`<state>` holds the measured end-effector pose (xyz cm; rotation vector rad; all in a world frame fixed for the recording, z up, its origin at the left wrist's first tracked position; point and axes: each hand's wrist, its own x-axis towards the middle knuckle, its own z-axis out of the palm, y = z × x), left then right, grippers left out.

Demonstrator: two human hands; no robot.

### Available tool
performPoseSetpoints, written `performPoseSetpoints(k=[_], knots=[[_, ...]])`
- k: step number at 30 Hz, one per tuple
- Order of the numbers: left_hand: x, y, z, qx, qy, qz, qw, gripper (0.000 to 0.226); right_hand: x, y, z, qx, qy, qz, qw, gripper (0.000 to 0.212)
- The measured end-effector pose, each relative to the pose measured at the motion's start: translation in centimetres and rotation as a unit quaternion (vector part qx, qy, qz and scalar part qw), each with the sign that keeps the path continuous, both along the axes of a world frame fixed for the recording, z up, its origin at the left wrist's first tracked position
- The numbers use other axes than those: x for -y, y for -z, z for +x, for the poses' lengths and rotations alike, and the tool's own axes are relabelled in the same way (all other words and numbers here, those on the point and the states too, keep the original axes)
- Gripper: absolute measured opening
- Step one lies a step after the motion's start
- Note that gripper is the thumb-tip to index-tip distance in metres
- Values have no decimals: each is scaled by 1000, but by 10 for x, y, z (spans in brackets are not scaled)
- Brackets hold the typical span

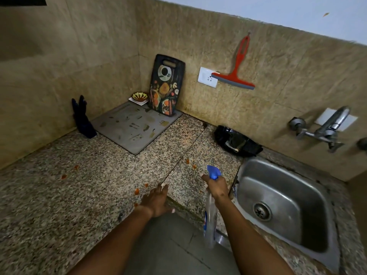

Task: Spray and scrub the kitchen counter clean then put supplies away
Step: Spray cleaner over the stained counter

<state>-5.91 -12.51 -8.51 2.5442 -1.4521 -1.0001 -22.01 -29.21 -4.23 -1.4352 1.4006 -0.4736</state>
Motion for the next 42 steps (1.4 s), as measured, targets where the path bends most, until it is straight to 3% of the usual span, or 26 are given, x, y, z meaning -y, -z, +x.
performPoseSetpoints(k=[9,16,22,26,31,35,38,42], knots=[[11,11,-14,5,7,26,1000,107,17,11,-3,-17,-4,12,1000,31],[23,7,-26,32,18,33,999,106,32,10,-16,-44,54,-25,997,39],[10,16,-27,50,-88,6,995,111,28,11,-23,-35,-9,22,999,35],[-42,23,-22,56,-242,62,967,127,-3,20,3,-28,-106,41,993,33],[-150,34,-18,59,-339,111,932,126,-78,36,42,-35,-249,59,966,28],[-216,48,-35,50,-349,141,925,120,-117,49,58,-23,-301,44,952,46],[-242,54,-44,48,-333,147,930,120,-135,50,54,-6,-300,64,952,28],[-245,51,-49,68,-314,146,936,119,-149,50,42,-42,-238,24,970,25]])
